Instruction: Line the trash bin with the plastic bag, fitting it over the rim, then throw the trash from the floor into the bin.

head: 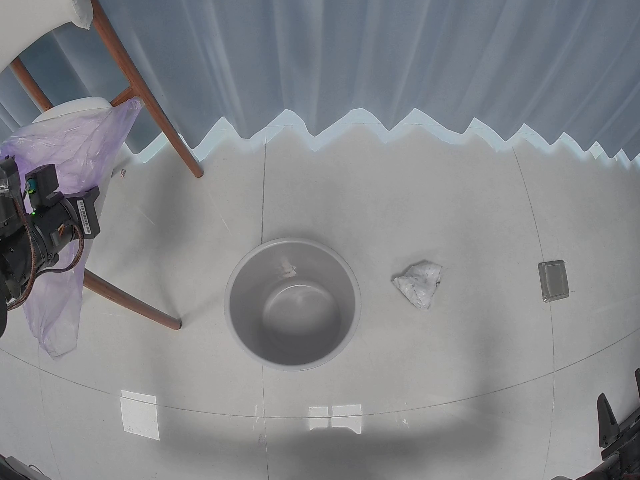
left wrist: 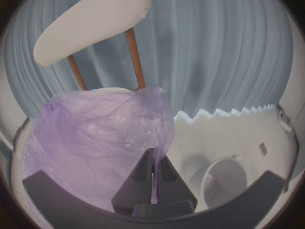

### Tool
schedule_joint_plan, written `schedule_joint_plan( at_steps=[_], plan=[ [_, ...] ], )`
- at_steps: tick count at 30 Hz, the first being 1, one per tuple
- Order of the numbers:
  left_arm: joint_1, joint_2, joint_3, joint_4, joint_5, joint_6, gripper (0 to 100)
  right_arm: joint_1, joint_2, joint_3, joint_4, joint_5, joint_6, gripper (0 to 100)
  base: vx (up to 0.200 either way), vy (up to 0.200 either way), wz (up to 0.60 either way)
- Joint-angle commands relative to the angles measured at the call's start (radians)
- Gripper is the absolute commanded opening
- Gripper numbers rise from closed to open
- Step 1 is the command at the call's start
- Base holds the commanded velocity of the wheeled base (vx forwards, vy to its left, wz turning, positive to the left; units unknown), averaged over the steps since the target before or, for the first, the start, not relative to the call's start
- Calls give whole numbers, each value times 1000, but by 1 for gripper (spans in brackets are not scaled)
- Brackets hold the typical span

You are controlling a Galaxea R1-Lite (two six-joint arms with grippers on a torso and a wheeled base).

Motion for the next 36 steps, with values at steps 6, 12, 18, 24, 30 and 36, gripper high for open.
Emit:
schedule_joint_plan(
  at_steps=[6,12,18,24,30,36],
  plan=[
    [-14,-76,25,-8,-119,-391,0,0,-17,18,0,0,0,100,0,0,0],
    [-19,-116,-6,-9,-151,-527,0,0,-17,18,1,0,0,100,0,0,0],
    [-40,-162,5,-11,-160,-592,0,0,-17,18,0,0,0,100,0,0,0],
    [-114,-206,3,-71,-231,-708,0,0,-17,18,0,0,0,100,0,0,0],
    [-166,-243,8,-61,-364,-756,0,0,-17,18,1,0,0,100,0,0,0],
    [-191,-268,22,-61,-504,-754,0,0,-17,18,1,0,0,100,0,0,0]
  ],
)
